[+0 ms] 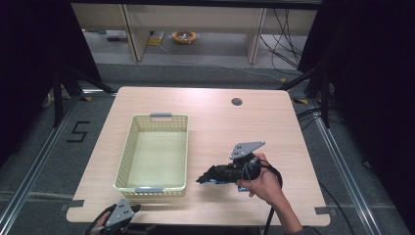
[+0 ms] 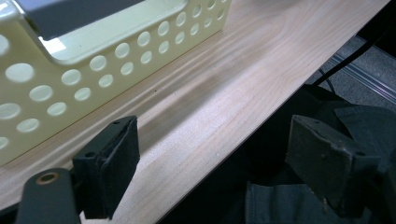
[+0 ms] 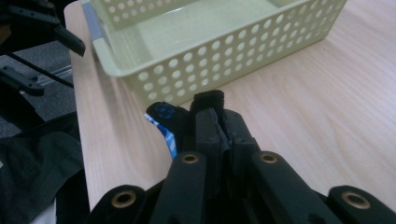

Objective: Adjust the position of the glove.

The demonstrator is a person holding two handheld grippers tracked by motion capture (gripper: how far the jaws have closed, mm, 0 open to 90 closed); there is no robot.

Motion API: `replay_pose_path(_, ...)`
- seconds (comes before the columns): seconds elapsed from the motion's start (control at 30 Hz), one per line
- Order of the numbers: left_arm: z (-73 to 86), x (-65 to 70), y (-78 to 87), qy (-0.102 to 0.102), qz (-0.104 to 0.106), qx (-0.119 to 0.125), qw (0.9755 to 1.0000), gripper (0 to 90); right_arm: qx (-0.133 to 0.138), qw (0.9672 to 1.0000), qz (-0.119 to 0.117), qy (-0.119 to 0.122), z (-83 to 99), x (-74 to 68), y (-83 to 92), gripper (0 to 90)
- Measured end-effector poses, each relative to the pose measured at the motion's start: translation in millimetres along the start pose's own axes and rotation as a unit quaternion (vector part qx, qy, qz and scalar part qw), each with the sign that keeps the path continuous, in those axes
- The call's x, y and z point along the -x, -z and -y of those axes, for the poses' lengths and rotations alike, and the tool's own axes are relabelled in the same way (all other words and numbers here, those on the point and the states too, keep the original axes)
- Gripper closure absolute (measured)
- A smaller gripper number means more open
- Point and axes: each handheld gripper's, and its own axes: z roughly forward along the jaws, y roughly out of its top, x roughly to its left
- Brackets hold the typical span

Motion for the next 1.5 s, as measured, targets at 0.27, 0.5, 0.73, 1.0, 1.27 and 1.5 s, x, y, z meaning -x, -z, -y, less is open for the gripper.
replay_pose_path(0.27,0.2,2.2,-0.8,0.017,0.007,0.001,0.9998,16.8,-0.009,0.9994,-0.028,0.018,17.6,-14.3,-6.2,87.3)
replay_pose_path(0.5,0.7,0.5,-2.0,0.002,-0.011,-0.003,0.9999,16.8,-0.044,0.9980,-0.044,0.015,43.4,-20.7,-20.0,87.3)
replay_pose_path(0.73,0.0,0.9,-0.6,-0.008,-0.009,-0.002,0.9999,16.8,-0.060,0.9968,-0.052,0.010,57.0,-21.2,-26.9,87.1)
replay_pose_path(1.0,0.6,1.2,-2.6,-0.010,-0.010,-0.001,0.9999,16.9,-0.088,0.9951,-0.046,0.007,66.3,-22.9,-38.0,84.7)
replay_pose_path(1.27,0.6,1.2,-1.6,-0.010,-0.005,0.001,0.9999,16.9,-0.021,0.9977,0.045,-0.046,62.3,-14.9,4.6,63.8)
replay_pose_path(1.5,-0.1,1.7,-0.7,-0.012,0.001,-0.007,0.9999,16.9,-0.031,0.9872,0.147,-0.054,76.5,-1.0,36.5,63.6)
